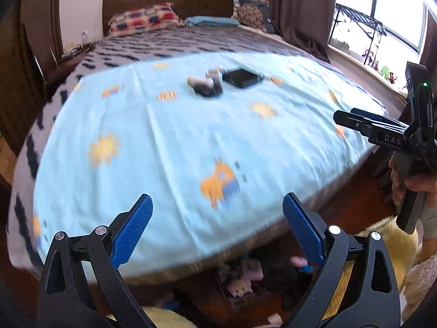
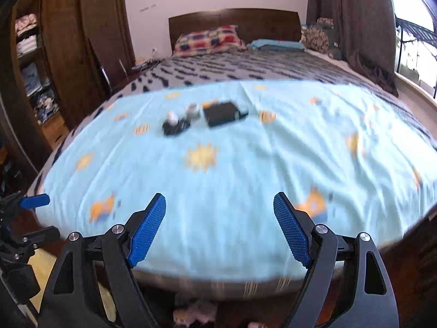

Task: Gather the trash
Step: 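Grasp the dark scrunchie with the left gripper while the right gripper grasps the black box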

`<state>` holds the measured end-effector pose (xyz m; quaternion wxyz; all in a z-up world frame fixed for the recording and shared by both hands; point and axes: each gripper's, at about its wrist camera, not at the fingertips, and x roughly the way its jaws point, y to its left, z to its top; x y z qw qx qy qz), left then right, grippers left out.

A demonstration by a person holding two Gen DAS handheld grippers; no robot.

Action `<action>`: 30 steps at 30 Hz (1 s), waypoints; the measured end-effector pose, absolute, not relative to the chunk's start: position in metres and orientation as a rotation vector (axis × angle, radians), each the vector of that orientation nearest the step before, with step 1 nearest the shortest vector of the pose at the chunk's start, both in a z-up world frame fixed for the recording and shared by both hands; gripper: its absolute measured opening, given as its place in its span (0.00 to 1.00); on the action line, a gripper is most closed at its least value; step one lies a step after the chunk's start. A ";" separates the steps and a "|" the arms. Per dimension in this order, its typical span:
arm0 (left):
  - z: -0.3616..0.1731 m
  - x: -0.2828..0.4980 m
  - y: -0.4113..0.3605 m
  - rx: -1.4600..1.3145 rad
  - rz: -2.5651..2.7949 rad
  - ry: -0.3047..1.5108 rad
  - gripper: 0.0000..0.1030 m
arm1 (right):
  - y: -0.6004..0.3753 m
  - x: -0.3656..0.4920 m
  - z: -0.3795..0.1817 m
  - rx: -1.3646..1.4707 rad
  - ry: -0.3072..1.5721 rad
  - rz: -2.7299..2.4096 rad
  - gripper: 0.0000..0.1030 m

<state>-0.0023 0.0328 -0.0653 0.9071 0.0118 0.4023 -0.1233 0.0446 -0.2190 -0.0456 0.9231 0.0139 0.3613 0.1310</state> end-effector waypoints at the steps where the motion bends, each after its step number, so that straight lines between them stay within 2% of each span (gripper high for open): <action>1: -0.062 0.005 0.034 0.030 -0.250 0.825 0.88 | -0.219 0.054 -0.043 0.029 0.740 0.271 0.80; 8: -0.055 0.071 0.041 0.057 -0.219 0.813 0.88 | -0.193 0.112 -0.041 -0.011 0.745 0.283 0.80; 12: -0.072 0.106 0.039 0.056 -0.222 0.848 0.82 | -0.181 0.144 -0.055 -0.042 0.773 0.286 0.80; 14: -0.082 0.124 0.037 0.058 -0.227 0.874 0.81 | -0.173 0.165 -0.064 -0.065 0.790 0.287 0.81; 16: -0.092 0.138 0.035 0.055 -0.238 0.897 0.81 | -0.164 0.183 -0.072 -0.085 0.801 0.286 0.88; 30: -0.122 0.212 0.006 0.060 -0.304 0.950 0.81 | -0.142 0.277 -0.119 -0.159 0.900 0.238 0.90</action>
